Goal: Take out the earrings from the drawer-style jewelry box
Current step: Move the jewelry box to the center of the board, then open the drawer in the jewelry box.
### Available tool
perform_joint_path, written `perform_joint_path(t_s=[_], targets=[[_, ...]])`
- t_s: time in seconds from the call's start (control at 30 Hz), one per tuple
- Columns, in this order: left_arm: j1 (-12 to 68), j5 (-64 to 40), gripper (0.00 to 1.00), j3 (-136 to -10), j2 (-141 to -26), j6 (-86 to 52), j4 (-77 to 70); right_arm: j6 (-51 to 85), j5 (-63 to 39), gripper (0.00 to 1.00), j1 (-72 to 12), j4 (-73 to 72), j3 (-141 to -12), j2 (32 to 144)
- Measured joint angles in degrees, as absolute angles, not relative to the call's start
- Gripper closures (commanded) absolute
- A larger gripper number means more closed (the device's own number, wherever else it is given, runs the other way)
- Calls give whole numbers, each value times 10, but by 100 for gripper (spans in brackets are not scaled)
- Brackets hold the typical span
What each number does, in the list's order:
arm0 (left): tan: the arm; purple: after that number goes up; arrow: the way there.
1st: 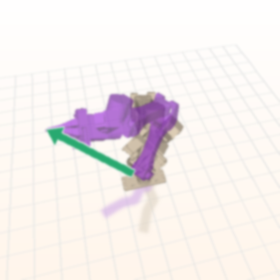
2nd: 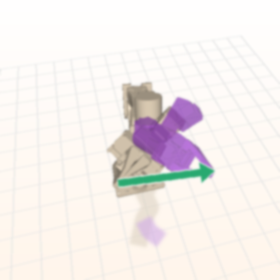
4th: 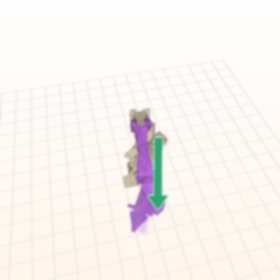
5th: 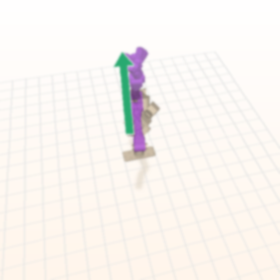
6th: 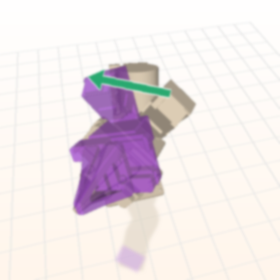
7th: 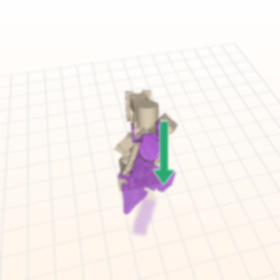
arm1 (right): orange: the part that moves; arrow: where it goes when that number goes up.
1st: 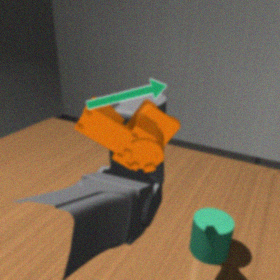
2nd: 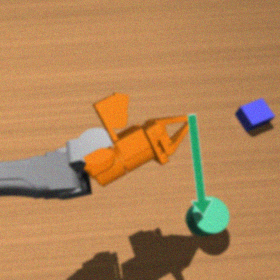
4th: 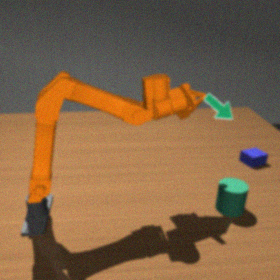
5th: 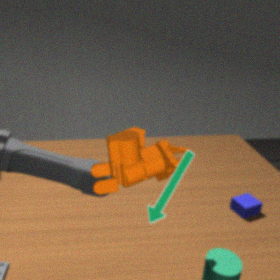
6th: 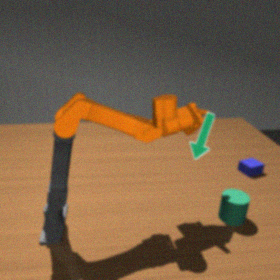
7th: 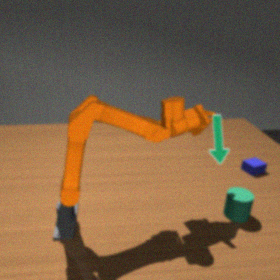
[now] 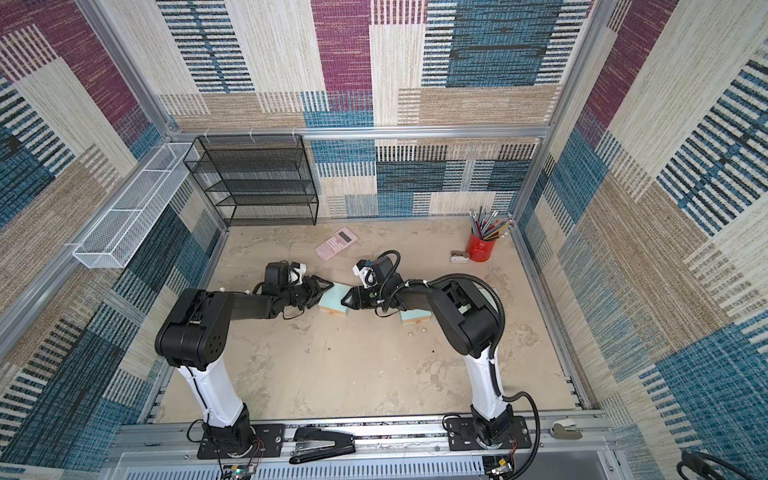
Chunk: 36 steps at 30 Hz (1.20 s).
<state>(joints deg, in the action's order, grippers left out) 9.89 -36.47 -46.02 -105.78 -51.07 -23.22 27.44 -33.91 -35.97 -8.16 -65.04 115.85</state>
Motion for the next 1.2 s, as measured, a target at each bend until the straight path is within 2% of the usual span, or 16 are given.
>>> perform_joint_path(t_s=[0.3, 0.57, 0.67, 0.8, 1.0, 1.1, 1.2], targets=[[100, -373, 41, -338, -950, -525, -224, 356, -298, 46, -426, -193, -504, 1073], [91, -372, 39, -338, -908, -522, -168, 413, -237, 44, -462, -251, -418, 1006], [70, -343, 39, -334, -850, -522, -122, 421, -214, 42, -465, -246, -395, 964], [60, -308, 39, -329, -706, -519, -34, 409, -185, 38, -464, -213, -425, 938], [59, -305, 48, -254, -474, -536, 89, 352, -167, 30, -464, -125, -513, 964], [64, -333, 51, -198, -406, -573, 112, 321, -163, 28, -464, -90, -562, 991], [89, -352, 52, -160, -409, -611, 112, 295, -158, 28, -464, -54, -610, 1027]])
